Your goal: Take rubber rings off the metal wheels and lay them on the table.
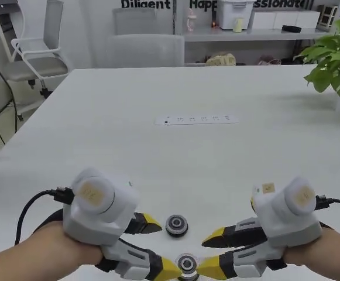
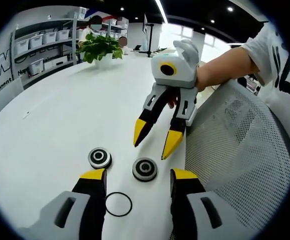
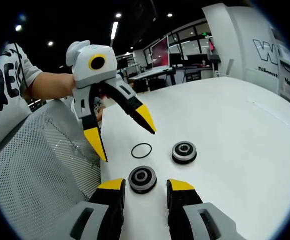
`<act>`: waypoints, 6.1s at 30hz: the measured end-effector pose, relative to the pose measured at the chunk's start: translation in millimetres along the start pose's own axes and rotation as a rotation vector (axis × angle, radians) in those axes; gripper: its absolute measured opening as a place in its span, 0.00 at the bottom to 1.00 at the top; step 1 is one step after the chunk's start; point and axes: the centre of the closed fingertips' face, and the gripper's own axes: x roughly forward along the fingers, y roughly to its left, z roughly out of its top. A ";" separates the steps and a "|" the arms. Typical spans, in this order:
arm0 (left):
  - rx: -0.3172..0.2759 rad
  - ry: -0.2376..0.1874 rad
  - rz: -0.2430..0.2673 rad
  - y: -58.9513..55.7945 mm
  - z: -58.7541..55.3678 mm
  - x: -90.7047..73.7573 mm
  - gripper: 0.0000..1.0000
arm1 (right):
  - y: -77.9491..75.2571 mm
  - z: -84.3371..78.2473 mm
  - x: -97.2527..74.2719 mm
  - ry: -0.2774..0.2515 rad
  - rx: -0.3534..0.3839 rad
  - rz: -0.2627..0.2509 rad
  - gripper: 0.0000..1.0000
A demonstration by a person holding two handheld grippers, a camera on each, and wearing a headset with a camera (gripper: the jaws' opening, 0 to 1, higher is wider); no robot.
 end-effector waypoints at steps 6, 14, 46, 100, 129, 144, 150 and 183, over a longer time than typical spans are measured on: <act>0.001 0.006 -0.010 -2.1 0.5 5.3 0.42 | -1.7 -1.1 0.9 -0.001 -0.001 -0.004 0.31; -0.011 0.003 -0.009 0.6 2.4 9.2 0.38 | -1.4 -2.3 0.9 -0.006 -0.006 -0.004 0.31; 0.040 0.045 -0.023 -12.3 0.1 37.6 0.14 | -1.8 -8.3 4.6 0.004 -0.022 0.004 0.30; 0.155 0.033 0.024 -14.2 -11.2 43.2 0.07 | 1.6 -26.1 18.0 0.092 -0.167 -0.027 0.17; 0.144 0.031 0.042 -13.8 -11.5 43.1 0.07 | -5.0 -28.5 11.9 0.080 0.030 -0.057 0.00; 0.140 0.042 0.057 -13.0 -10.9 43.6 0.07 | -13.9 -15.1 7.1 0.036 0.075 -0.085 0.00; 0.130 0.048 0.070 -12.3 -10.2 44.1 0.06 | -11.8 -12.2 6.3 0.026 0.088 -0.081 0.00; 0.114 0.026 0.069 -13.7 -9.4 43.0 0.07 | 1.1 0.5 8.9 -0.010 0.046 -0.040 0.00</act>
